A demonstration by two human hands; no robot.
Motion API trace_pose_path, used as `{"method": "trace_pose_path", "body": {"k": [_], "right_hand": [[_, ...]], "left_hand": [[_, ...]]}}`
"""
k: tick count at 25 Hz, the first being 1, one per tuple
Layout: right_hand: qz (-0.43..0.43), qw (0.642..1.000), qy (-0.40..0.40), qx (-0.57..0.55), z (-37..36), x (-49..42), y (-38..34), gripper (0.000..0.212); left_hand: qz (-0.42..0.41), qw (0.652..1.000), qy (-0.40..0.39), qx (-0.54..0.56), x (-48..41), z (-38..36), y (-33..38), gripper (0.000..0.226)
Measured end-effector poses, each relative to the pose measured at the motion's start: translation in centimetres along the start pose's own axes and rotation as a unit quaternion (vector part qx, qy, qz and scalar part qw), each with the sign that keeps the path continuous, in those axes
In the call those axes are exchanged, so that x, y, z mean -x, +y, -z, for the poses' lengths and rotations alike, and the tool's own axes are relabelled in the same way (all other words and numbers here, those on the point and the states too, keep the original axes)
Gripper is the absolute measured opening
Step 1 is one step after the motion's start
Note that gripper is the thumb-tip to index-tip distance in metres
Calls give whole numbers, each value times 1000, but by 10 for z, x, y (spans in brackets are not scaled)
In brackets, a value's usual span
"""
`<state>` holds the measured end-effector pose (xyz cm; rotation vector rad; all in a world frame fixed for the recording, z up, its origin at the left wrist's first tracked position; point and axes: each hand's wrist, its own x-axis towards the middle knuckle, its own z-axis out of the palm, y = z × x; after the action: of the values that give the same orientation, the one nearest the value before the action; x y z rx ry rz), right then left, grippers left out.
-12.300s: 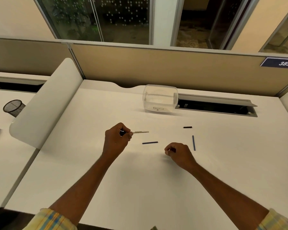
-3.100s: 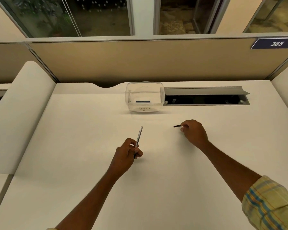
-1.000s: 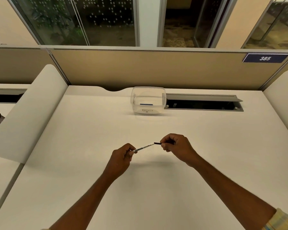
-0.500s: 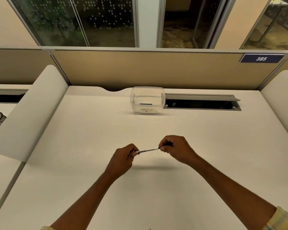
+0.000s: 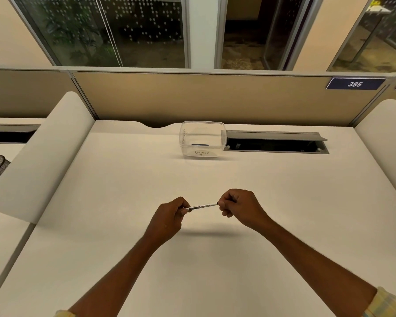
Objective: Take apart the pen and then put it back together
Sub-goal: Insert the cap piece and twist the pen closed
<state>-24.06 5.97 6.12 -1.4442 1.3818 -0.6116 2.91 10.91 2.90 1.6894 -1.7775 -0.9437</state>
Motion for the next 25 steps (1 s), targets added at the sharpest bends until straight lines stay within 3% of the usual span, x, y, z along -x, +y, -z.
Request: {"method": "trace_pose_path", "body": {"k": [2,5,13,16,22,25], "right_hand": [[-10,1000,-4,-9,-3,4,-1,18],[-2,999,-5,-52,-4,8,-2,3],[-34,994,31,-101,-15,23,-2,22],[-18,992,19,-126,-12,28,-1,3],[-34,994,61,-88,-18,29,-6,24],[-18,992,49,-117,-16,29,-8,6]], "left_hand": [[-7,1000,-2,0,0,2,1,19],[1,1000,-3,-3,0,5,1,19],[-12,1000,-7,4,2,10,7,15],[-11,1000,-5,0,3,10,5,15],[-5,1000,-1,-2,3,8,9,19],[-1,1000,6,-10,1,10,10,19]]}}
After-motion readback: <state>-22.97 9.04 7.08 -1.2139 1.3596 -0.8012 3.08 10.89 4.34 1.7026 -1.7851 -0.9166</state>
